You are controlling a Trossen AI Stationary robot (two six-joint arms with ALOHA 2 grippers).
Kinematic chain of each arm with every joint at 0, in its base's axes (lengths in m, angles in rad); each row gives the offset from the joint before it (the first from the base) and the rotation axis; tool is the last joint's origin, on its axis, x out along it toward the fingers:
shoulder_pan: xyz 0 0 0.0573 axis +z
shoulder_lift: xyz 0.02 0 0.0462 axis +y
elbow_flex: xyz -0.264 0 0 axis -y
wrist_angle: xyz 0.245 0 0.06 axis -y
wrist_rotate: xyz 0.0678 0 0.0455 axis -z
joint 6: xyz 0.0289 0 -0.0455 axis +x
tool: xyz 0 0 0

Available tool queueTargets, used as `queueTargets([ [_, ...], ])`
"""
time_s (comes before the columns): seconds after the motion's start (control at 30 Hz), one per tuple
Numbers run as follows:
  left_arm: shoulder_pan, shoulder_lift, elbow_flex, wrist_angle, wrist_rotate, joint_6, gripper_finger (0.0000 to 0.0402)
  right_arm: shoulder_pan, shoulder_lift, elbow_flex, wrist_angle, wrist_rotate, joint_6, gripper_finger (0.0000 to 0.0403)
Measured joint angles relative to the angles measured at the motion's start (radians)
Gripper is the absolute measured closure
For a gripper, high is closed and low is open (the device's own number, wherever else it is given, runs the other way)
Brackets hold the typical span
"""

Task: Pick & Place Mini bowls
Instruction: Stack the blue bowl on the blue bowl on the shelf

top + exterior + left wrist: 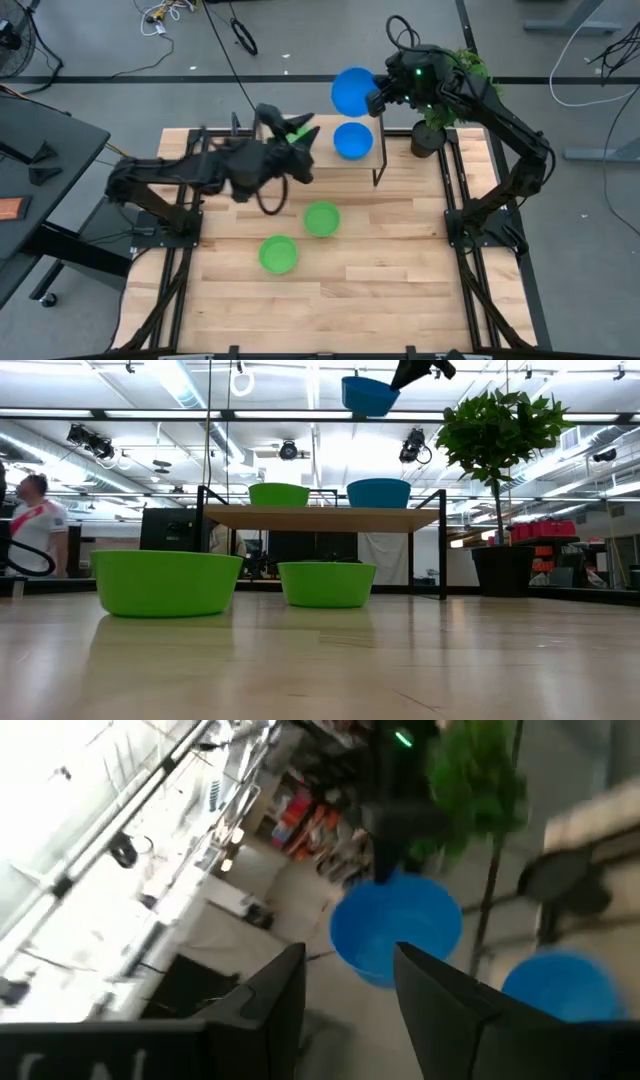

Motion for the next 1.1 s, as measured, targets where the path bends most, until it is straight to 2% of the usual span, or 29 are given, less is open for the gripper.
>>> queueTargets([
  [0.4,0.003,-0.163,0.001,-0.017,0.176,-0.300,0.0244,-0.077,0.027,0.000,-0.060,-0.168,0.108,0.0403],
  [0.77,0.120,-0.276,0.001,-0.273,0.539,-0.687,0.0268,-0.129,0.131,0.000,-0.127,-0.307,0.137,0.0403],
  [0.97,0.176,-0.304,0.000,-0.381,0.700,-0.791,0.0275,-0.157,0.172,0.000,-0.165,-0.379,0.138,0.0403],
  [1.1,0.194,-0.305,0.000,-0.436,0.766,-0.822,0.0276,-0.176,0.179,0.000,-0.190,-0.415,0.143,0.0403],
])
